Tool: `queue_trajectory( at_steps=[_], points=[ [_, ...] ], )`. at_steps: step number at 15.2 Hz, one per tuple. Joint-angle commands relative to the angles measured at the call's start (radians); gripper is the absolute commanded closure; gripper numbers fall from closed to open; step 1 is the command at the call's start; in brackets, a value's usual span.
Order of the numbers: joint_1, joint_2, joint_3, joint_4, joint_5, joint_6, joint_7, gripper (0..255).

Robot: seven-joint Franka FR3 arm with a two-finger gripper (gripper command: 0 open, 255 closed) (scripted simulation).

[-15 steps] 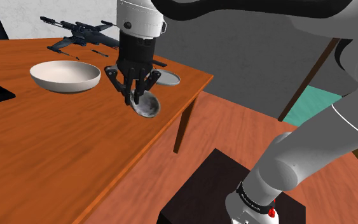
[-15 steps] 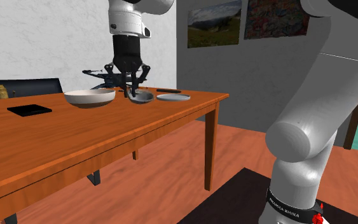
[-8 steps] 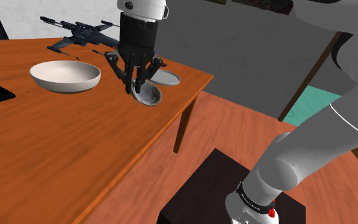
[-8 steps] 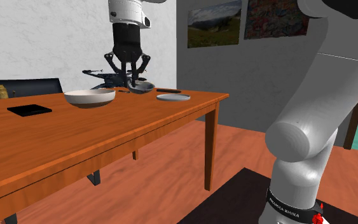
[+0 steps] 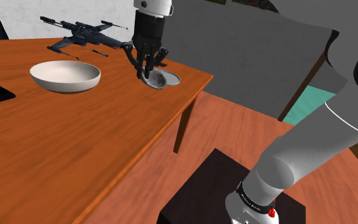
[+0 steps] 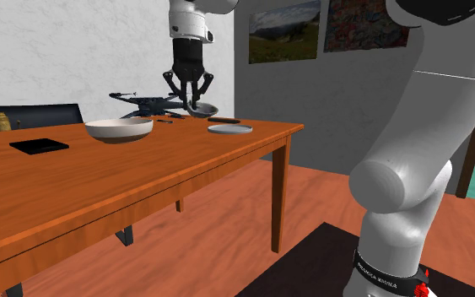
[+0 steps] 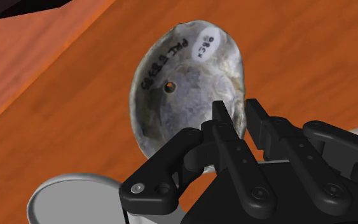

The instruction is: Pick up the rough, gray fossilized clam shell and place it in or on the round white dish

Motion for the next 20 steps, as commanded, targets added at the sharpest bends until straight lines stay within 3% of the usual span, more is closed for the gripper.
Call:
queue_trajectory(
  at_steps=[1, 11, 20],
  points=[
    [-0.020, 0.023, -0.027, 0.020, -0.014, -0.002, -0.045, 255],
    [-0.106, 0.197, -0.119, 0.201, -0.091, -0.027, -0.212, 255],
    [-0.159, 0.439, -0.176, 0.510, -0.169, -0.107, -0.336, 255]
  ],
)
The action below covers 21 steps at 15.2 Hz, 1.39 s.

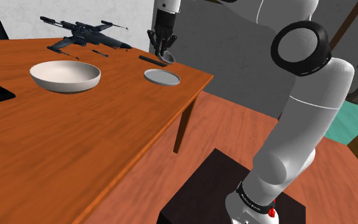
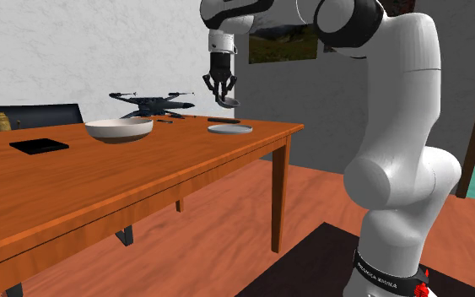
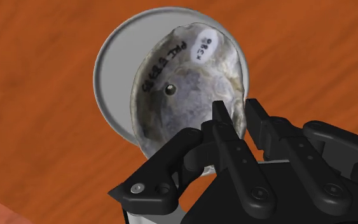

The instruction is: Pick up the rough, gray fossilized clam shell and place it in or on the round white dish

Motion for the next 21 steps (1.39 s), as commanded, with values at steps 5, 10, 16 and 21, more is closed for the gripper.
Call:
queue_trajectory(
  at_steps=[5, 10, 16, 21],
  points=[
    [-0.014, 0.094, -0.017, 0.091, -0.026, -0.001, -0.040, 255],
    [-0.024, 0.069, -0.019, -0.013, -0.017, 0.079, -0.042, 255],
    [-0.032, 0.052, -0.021, -0.118, -0.012, 0.167, -0.043, 255],
    [-0.034, 0.048, -0.021, -0.154, -0.011, 0.200, -0.044, 255]
  ],
)
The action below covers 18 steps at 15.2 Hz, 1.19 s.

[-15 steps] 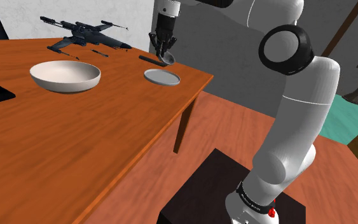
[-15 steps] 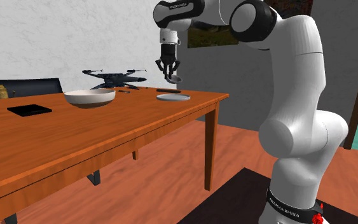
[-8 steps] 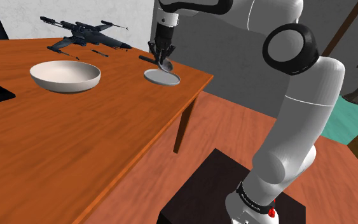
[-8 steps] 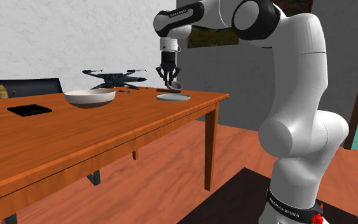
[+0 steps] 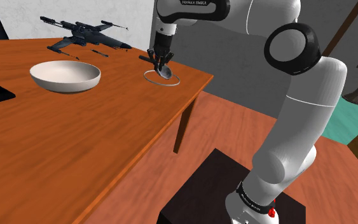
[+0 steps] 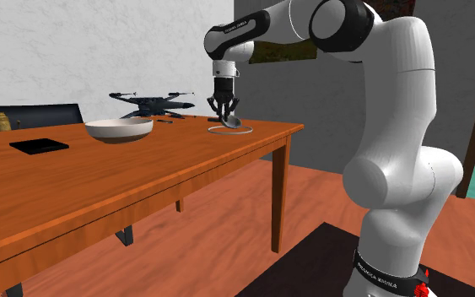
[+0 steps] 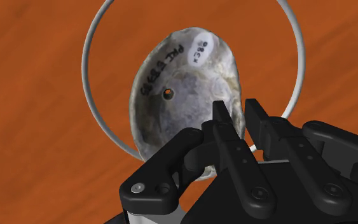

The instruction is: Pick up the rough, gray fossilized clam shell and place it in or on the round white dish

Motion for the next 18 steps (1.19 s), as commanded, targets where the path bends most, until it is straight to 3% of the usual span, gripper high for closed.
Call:
queue_trajectory(
  at_steps=[1, 5, 6, 11, 15, 18],
  points=[
    [0.000, 0.000, 0.000, -0.002, 0.000, 0.002, 0.000, 255],
    [0.000, 0.000, 0.000, -0.002, 0.000, 0.002, 0.000, 255],
    [0.000, 0.000, 0.000, -0.002, 0.000, 0.002, 0.000, 0],
    [0.000, 0.000, 0.000, -0.002, 0.000, 0.002, 0.000, 0],
    [0.009, 0.015, 0.003, 0.147, -0.005, -0.132, 0.000, 0],
    [0.009, 0.015, 0.003, 0.147, -0.005, -0.132, 0.000, 0]
  ],
)
